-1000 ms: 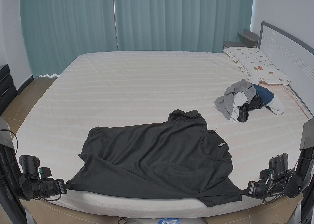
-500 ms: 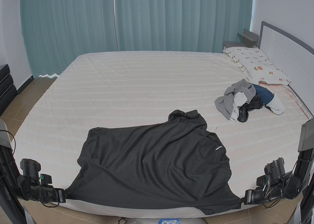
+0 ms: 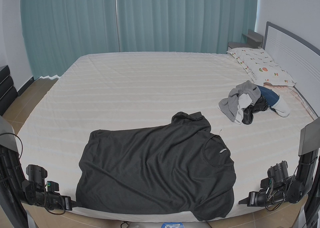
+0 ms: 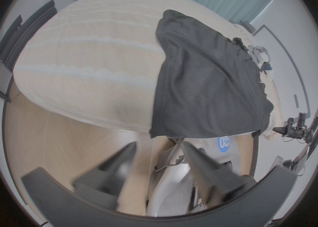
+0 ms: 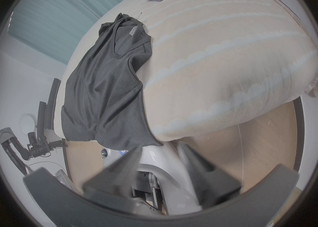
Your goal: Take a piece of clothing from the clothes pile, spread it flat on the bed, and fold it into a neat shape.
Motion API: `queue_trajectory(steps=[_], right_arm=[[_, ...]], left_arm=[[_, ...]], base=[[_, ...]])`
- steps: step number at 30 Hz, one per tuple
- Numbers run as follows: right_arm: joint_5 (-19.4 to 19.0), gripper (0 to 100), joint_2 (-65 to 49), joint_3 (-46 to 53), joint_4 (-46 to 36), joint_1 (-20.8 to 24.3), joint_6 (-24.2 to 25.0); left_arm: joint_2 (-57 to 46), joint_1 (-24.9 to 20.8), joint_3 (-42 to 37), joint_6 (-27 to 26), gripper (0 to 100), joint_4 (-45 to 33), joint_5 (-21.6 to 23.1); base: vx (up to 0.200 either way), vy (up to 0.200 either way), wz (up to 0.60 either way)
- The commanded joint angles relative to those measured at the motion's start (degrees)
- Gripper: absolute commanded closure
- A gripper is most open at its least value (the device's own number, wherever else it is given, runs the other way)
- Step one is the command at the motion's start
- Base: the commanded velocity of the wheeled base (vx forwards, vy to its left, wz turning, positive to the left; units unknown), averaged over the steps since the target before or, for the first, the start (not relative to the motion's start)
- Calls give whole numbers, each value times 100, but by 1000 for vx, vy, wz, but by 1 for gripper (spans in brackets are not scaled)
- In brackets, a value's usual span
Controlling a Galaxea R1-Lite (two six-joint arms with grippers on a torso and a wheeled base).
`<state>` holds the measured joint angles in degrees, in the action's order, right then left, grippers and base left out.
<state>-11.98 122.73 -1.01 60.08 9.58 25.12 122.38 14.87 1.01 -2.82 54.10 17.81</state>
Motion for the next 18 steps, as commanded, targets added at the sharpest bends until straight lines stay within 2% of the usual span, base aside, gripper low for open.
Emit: queue_trajectory(steps=[1, 5, 6, 9, 14, 18], right_arm=[[-23, 0, -74, 101, 110, -18, 107], [-32, 0, -241, 101, 417, -141, 300], [-41, 0, -206, 101, 523, -167, 388], [-76, 0, -65, 101, 690, -176, 458], [-269, 0, 14, 101, 804, -176, 696], [-349, 0, -30, 101, 804, -176, 731]], left_arm=[[23, -2, -84, 18, 0, 4, 249], [31, 104, -5, 36, 0, 65, 539], [14, 209, 22, 106, 0, 171, 785], [-4, 306, 48, 369, 0, 470, 1102], [49, 306, 48, 835, 0, 927, 1181], [49, 385, 48, 950, 0, 988, 1313]], base=[[0, 0, 0], [0, 0, 0], [0, 0, 0], [0, 0, 0], [0, 0, 0], [0, 0, 0]])
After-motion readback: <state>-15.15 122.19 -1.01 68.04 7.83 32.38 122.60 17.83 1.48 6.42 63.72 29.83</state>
